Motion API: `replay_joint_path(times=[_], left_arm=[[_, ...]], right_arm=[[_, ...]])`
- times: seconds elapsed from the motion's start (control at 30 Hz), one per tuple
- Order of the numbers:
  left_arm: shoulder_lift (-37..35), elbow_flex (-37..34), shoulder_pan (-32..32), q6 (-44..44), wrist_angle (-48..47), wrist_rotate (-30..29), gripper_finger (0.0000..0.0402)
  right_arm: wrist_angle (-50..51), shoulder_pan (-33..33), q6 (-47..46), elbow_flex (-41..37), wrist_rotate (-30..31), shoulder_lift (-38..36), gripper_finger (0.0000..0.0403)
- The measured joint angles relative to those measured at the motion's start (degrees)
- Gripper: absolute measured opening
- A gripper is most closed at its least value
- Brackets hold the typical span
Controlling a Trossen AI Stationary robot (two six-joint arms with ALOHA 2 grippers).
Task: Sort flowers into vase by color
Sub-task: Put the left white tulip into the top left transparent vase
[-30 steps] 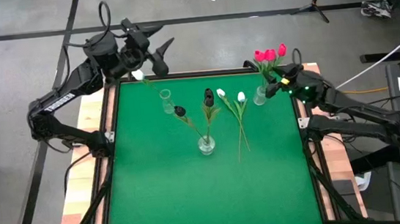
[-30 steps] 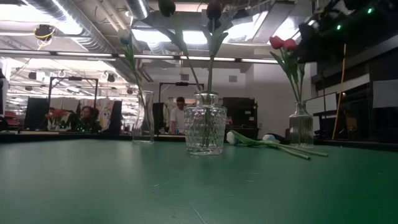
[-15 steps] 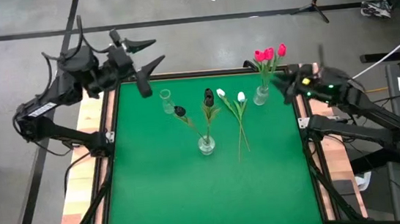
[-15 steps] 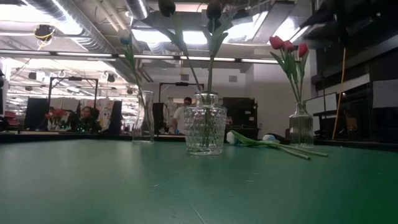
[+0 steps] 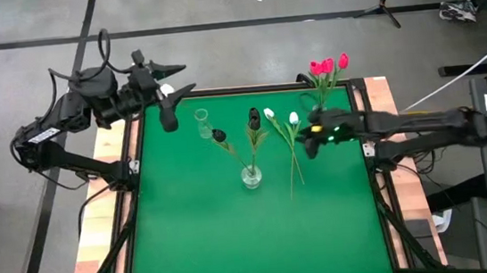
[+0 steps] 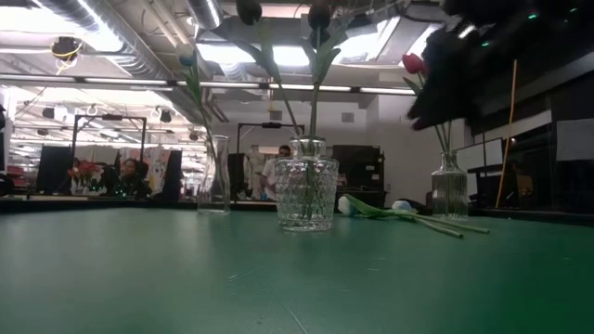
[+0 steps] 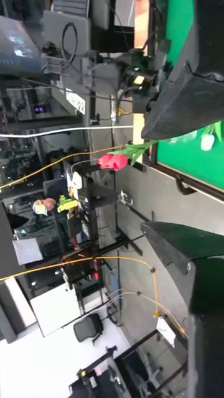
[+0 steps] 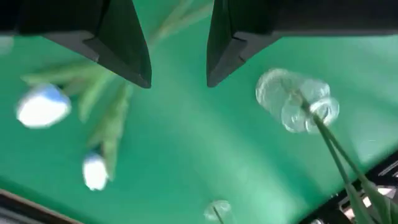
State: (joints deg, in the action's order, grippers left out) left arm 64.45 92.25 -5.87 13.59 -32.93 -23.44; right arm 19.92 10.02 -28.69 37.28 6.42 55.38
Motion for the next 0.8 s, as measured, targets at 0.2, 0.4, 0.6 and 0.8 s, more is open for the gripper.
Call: replay_joint_path(times=[0.2,0.4,0.6,0.8], left_arm=[[0.0,0.0,-0.2,-0.2,-2.3,-4.7,0.0224],[0.0,0.0,-0.2,-0.8,-2.9,-6.9,0.0224],[0.0,0.0,-0.2,-0.9,-2.9,-6.9,0.0224],[0.0,0.0,-0.3,-2.1,-5.4,-9.2,0.0224]], right_arm=[[-6.4,-2.1,-0.9,0.2,3.1,15.1,0.0152],[-6.6,-1.7,-2.6,0.3,3.6,23.4,0.0152],[-6.7,-1.7,-2.5,0.3,8.0,24.4,0.0182],[-8.7,0.7,-0.9,0.3,9.8,25.1,0.0220]])
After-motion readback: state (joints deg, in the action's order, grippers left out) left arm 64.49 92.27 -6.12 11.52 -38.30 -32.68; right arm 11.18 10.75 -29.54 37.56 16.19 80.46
